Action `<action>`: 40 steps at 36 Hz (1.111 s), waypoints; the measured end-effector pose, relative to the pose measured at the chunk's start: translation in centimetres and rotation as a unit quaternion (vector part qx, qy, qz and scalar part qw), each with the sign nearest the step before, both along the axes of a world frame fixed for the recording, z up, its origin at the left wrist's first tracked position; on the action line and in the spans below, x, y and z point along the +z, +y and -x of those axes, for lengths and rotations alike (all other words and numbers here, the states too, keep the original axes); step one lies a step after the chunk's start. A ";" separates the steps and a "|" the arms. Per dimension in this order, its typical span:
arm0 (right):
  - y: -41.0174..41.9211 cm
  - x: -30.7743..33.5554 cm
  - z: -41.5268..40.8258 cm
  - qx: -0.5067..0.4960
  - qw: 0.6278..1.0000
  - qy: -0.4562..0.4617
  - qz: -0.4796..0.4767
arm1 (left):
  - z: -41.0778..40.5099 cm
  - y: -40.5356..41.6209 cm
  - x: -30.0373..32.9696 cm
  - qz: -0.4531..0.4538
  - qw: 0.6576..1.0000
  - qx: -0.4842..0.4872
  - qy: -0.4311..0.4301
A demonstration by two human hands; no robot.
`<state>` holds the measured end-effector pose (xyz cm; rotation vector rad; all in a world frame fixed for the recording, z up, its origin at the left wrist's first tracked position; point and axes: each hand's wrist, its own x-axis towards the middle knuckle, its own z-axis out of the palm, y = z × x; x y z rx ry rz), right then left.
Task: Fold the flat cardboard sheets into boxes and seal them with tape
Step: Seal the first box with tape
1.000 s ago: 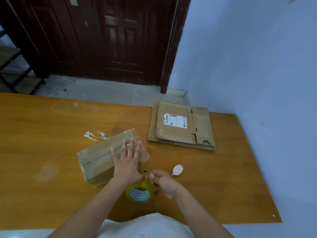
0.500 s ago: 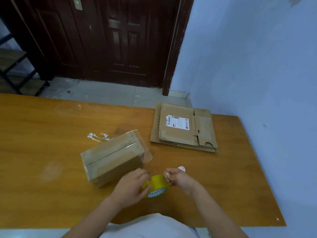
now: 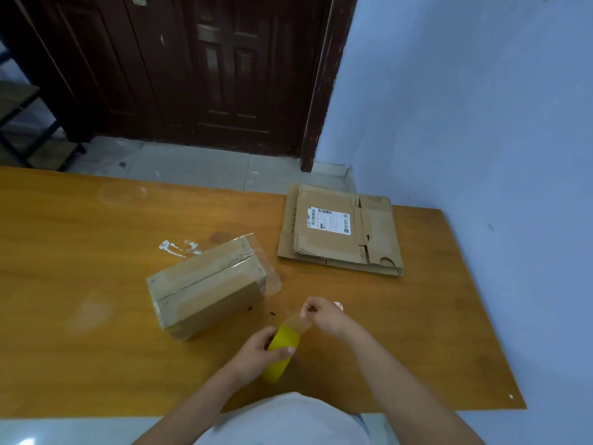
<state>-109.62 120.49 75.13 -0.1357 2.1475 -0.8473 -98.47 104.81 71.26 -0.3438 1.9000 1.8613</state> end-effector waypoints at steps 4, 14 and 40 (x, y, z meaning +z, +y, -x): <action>-0.7 -0.5 -0.7 0.001 0.998 0.056 -0.020 | -0.1 1.4 0.2 -0.017 0.998 0.049 -0.031; -1.4 0.3 -0.6 0.077 0.968 0.234 -0.049 | 2.8 3.9 0.1 0.028 0.988 0.046 -0.147; -0.7 -6.5 6.3 0.167 0.949 0.220 -0.155 | 6.0 6.0 1.9 0.049 0.984 0.119 -0.127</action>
